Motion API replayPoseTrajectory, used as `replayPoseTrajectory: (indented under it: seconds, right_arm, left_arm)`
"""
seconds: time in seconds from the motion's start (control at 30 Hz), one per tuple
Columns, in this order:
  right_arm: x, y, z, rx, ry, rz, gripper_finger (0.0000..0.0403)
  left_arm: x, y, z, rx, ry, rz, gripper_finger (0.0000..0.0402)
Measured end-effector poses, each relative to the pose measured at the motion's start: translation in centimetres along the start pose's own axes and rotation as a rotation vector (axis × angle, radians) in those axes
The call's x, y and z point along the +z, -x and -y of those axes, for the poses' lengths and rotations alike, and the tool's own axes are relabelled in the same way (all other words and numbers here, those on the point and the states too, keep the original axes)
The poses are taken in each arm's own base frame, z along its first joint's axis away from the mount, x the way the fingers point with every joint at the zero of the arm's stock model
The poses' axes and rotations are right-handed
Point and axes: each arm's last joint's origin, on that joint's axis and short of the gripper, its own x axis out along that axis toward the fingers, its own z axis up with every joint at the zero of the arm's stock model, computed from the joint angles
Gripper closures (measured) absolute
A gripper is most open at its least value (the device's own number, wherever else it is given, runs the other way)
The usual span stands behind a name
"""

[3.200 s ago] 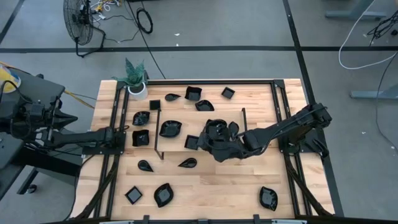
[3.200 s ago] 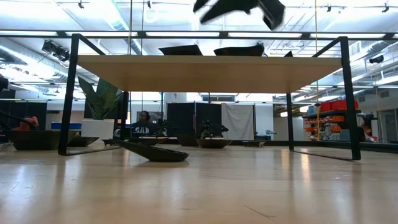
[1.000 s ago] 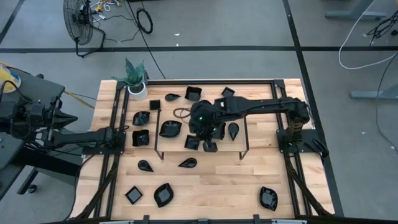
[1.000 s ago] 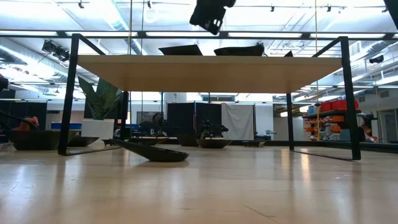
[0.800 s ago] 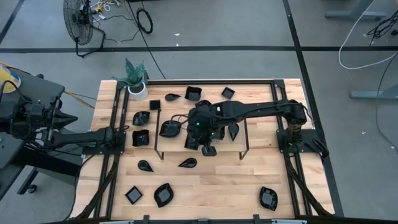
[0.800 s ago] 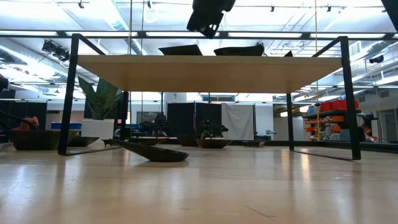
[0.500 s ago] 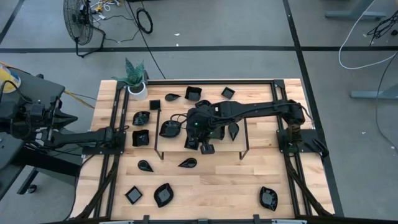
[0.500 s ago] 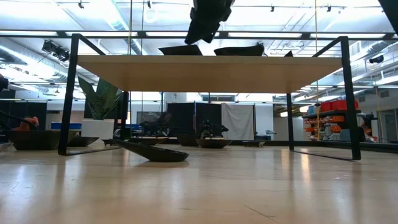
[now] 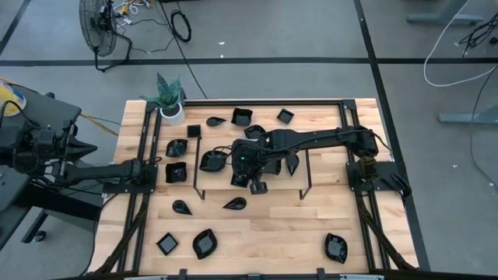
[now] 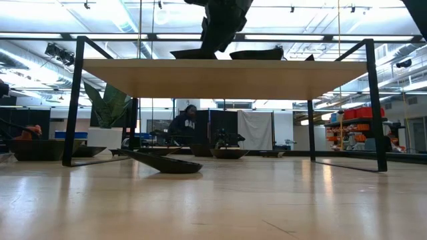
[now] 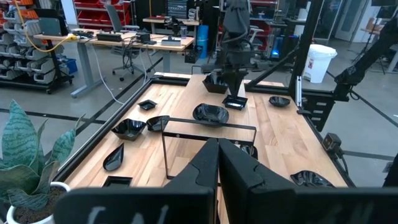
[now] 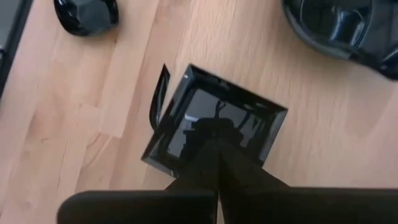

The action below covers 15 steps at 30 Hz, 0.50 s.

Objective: Pick & Place Mini shaped plates
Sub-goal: Put the square plate on the shelf

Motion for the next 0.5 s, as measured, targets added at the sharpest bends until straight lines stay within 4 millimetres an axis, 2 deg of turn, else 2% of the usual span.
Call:
replayPoseTrajectory:
  seconds: [0.5]
  right_arm:
    - [-0.11,0.02,0.23,-0.061,0.001,-0.017,0.0403]
  left_arm:
    - [0.00,0.00,-0.01,0.000,0.000,0.000,0.0383]
